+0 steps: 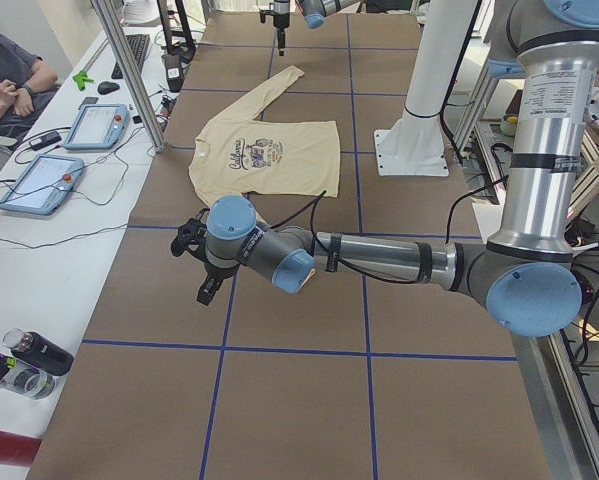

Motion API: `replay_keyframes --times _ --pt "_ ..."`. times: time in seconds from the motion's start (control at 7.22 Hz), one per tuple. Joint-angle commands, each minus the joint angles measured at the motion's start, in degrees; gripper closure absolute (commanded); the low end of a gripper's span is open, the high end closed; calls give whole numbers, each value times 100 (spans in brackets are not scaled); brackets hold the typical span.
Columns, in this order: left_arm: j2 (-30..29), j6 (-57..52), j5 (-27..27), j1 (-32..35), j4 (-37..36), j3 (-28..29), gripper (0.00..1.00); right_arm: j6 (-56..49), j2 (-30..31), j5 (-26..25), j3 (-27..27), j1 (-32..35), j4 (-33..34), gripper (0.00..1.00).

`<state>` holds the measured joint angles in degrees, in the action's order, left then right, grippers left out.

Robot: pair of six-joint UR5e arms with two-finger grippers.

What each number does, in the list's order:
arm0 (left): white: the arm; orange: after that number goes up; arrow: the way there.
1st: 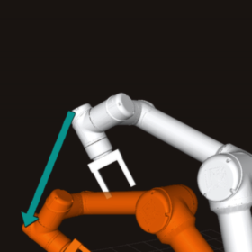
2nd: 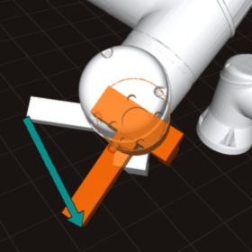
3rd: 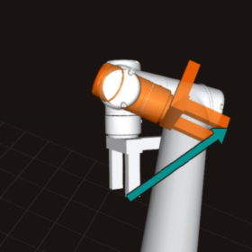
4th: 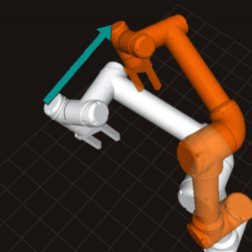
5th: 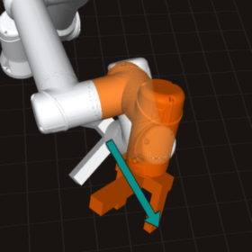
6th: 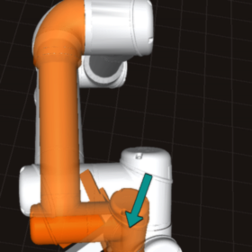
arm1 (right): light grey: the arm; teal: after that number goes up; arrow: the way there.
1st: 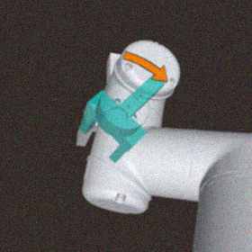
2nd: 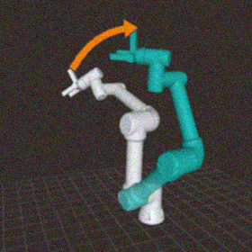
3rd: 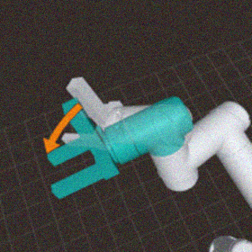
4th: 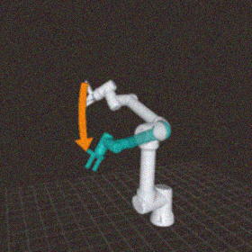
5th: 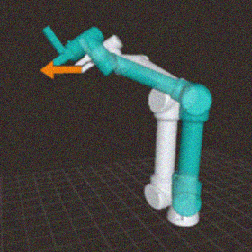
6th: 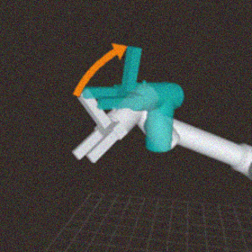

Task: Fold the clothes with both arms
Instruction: 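Lower the right gripper onto the sleeve cuff and grasp it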

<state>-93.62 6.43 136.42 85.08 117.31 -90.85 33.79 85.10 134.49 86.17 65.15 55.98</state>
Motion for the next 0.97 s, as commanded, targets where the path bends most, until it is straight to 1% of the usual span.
replay_keyframes --times 0.0,0.28,0.42,0.83 --pt "2 60 7 0 11 -21 0 242 85 -90 -39 -178 -167 0" --pt "2 69 7 0 11 -30 0 251 191 -124 -48 -353 -167 0" --pt "2 78 7 0 11 -30 0 251 217 -281 -48 -511 -167 0" --pt "2 78 7 0 11 -30 0 189 235 -379 -153 -591 -149 0"
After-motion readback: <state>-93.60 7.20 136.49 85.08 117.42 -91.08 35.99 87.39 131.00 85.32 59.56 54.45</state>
